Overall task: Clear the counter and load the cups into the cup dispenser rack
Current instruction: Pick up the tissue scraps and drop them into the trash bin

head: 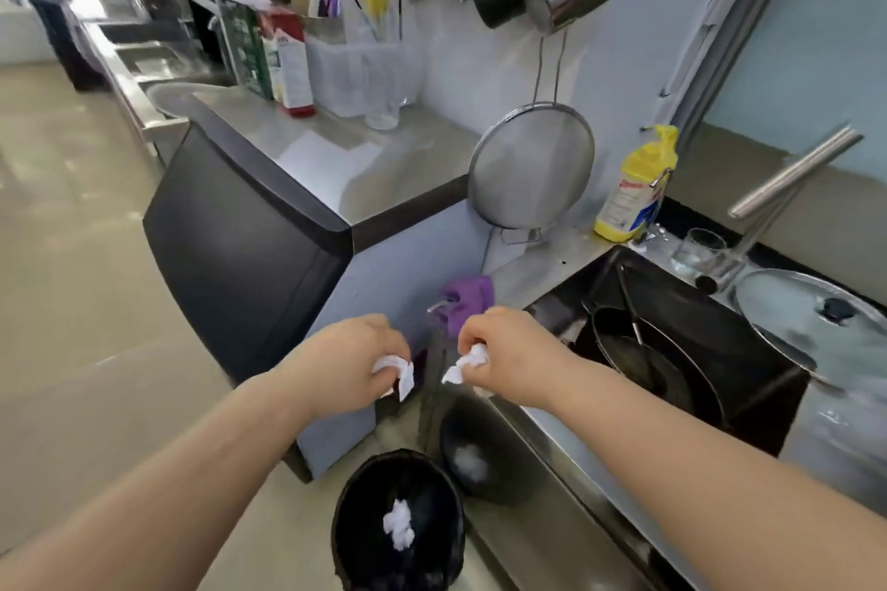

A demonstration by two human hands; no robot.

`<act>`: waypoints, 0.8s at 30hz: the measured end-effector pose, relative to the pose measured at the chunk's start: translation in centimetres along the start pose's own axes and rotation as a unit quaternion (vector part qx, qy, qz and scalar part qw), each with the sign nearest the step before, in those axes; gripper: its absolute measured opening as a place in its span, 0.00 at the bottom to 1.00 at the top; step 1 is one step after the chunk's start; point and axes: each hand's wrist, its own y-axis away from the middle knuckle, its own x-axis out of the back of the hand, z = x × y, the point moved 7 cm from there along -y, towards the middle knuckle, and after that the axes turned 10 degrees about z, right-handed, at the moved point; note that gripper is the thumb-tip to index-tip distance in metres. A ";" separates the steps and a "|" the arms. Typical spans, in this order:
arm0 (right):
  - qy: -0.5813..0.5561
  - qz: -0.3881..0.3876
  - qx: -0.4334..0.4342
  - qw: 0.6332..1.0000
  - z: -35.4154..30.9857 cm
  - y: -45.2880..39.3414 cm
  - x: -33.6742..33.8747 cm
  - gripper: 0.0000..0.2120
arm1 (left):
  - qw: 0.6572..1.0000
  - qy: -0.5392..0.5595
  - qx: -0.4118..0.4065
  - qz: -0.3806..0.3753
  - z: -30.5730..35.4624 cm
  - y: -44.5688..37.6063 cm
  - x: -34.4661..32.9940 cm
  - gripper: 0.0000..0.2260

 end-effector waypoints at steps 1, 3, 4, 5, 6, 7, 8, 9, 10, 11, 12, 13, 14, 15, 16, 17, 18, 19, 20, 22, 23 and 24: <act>-0.001 -0.012 0.001 1.000 0.1 -0.4 -1.1 0.09 | 1.000 0.004 0.010 0.001 -0.7 0.2 -0.6 0.09; -0.007 -0.034 -0.004 0.999 0.4 -1.1 -3.2 0.09 | 0.999 0.011 0.035 0.001 -2.0 0.8 -1.9 0.09; -0.010 -0.037 -0.008 0.999 0.7 -1.3 -4.0 0.10 | 0.999 0.013 0.044 0.003 -2.6 1.0 -2.6 0.09; -0.019 -0.043 -0.012 0.999 1.0 -1.4 -5.1 0.11 | 0.998 0.018 0.057 0.006 -3.1 1.4 -3.3 0.10; -0.035 -0.045 -0.019 0.998 1.2 -1.4 -6.1 0.13 | 0.997 0.026 0.075 0.008 -3.6 1.8 -4.2 0.09; -0.056 -0.047 -0.029 0.997 1.5 -1.2 -7.2 0.14 | 0.995 0.033 0.097 0.013 -4.0 2.2 -5.2 0.08; -0.076 -0.049 -0.040 0.995 1.8 -1.0 -8.4 0.14 | 0.991 0.039 0.124 0.017 -4.6 2.6 -6.5 0.05; -0.096 -0.051 -0.050 0.993 2.1 -0.5 -9.5 0.13 | 0.988 0.045 0.147 0.021 -5.1 3.0 -7.7 0.03; -0.115 -0.062 -0.057 0.990 2.4 0.1 -11.3 0.11 | 0.984 0.053 0.170 0.020 -5.7 3.4 -9.4 0.02; -0.131 -0.078 -0.063 0.986 2.8 0.8 -13.3 0.10 | 0.980 0.061 0.189 0.018 -6.4 3.7 -11.3 0.02; -0.145 -0.100 -0.070 0.982 3.2 1.8 -15.6 0.09 | 0.976 0.070 0.206 0.012 -6.8 4.4 -13.4 0.02; -0.157 -0.120 -0.080 0.977 3.7 2.8 -18.0 0.09 | 0.971 0.080 0.224 0.003 -7.3 5.2 -15.8 0.02; -0.165 -0.133 -0.094 0.973 4.3 3.8 -20.0 0.09 | 0.966 0.092 0.243 -0.007 -7.8 6.1 -18.0 0.03; -0.168 -0.148 -0.112 0.968 5.2 4.9 -22.4 0.10 | 0.959 0.103 0.264 -0.019 -8.3 7.1 -20.7 0.02; -0.165 -0.161 -0.129 0.965 6.1 5.9 -24.8 0.12 | 0.952 0.115 0.283 -0.027 -8.8 8.0 -23.3 0.02; -0.162 -0.173 -0.149 0.960 7.0 7.0 -27.1 0.13 | 0.945 0.127 0.299 -0.032 -9.2 8.9 -25.7 0.02; -0.164 -0.184 -0.174 0.953 8.0 8.2 -29.3 0.13 | 0.939 0.135 0.312 -0.040 -9.5 9.8 -28.2 0.03; -0.170 -0.189 -0.197 0.947 8.8 9.1 -31.0 0.13 | 0.935 0.140 0.323 -0.047 -9.8 10.5 -30.1 0.04; -0.177 -0.196 -0.219 0.939 9.7 10.2 -33.0 0.12 | 0.931 0.144 0.331 -0.059 -10.3 11.2 -32.5 0.04; -0.182 -0.208 -0.257 0.926 11.3 11.9 -37.0 0.11 | 0.923 0.160 0.343 -0.073 -11.1 12.3 -36.9 0.04; -0.180 -0.217 -0.273 0.920 12.1 12.8 -39.0 0.11 | 0.918 0.169 0.351 -0.077 -11.6 12.8 -39.0 0.03; -0.179 -0.222 -0.289 0.914 12.9 13.4 -40.4 0.11 | 0.914 0.174 0.358 -0.075 -11.9 13.1 -40.6 0.02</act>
